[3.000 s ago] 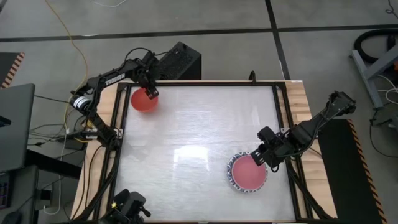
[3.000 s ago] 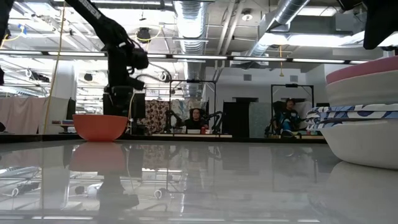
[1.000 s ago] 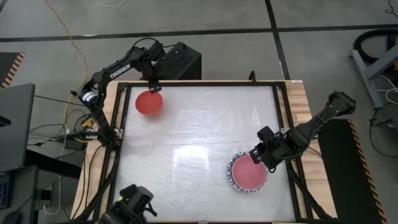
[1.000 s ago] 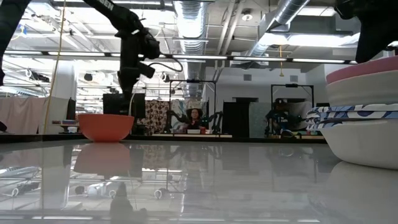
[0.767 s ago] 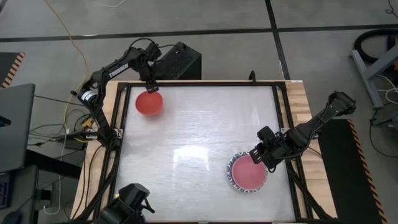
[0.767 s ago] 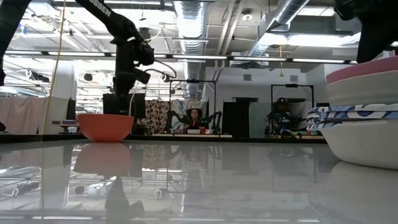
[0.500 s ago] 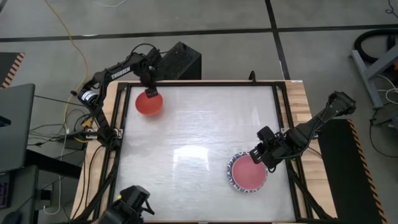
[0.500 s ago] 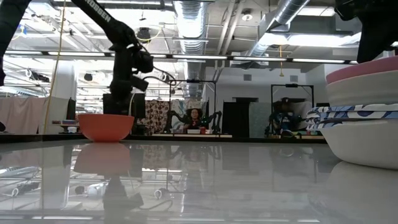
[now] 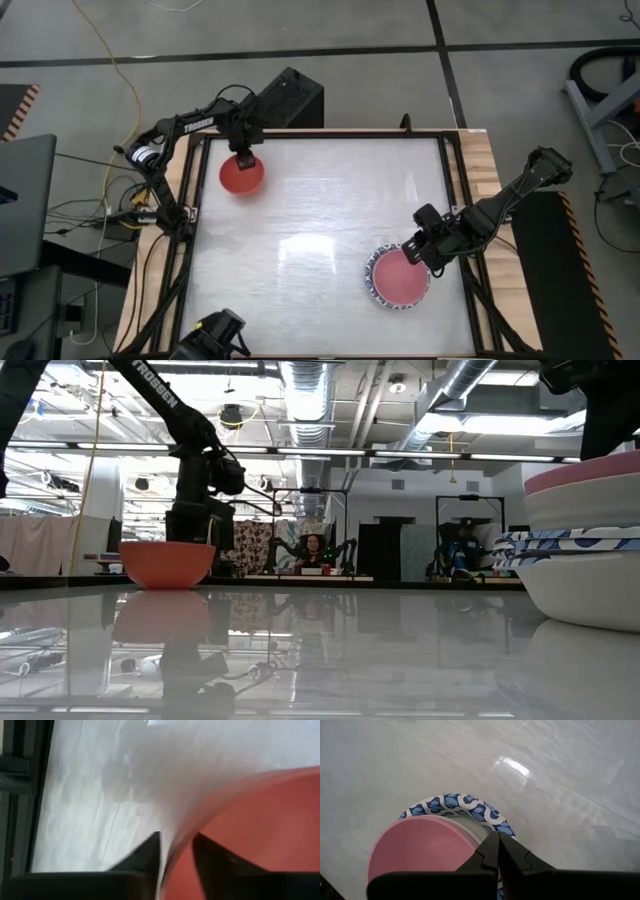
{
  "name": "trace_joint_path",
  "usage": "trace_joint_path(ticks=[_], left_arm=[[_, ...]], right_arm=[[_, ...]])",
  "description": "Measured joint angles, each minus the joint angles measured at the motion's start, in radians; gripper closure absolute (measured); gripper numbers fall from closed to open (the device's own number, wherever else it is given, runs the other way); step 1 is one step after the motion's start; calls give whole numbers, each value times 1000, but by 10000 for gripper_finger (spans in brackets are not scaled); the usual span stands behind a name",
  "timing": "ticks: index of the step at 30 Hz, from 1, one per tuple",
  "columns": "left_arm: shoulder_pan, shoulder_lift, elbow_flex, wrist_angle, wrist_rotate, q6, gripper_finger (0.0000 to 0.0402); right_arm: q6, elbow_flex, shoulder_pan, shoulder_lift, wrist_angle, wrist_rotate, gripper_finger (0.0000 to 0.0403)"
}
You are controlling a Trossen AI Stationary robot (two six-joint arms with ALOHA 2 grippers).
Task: Nest bowls inside each other by size order
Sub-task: Stack the orange bowl on top of the pink bowl
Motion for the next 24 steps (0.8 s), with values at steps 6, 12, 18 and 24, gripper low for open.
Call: trace_joint_path(ticks=[6, 12, 18, 24], left_arm=[[-9, 0, 1, 12, 13, -154, 393], [-12, -6, 12, 2, 64, -447, 401], [-79, -46, 12, -34, 121, -557, 401], [-216, -118, 13, 20, 128, -682, 401]], right_arm=[[4, 0, 0, 0, 30, 1, 377], [7, 0, -12, 0, 75, 4, 377], [84, 0, -101, -3, 146, 40, 377], [-68, 0, -242, -2, 334, 134, 377]])
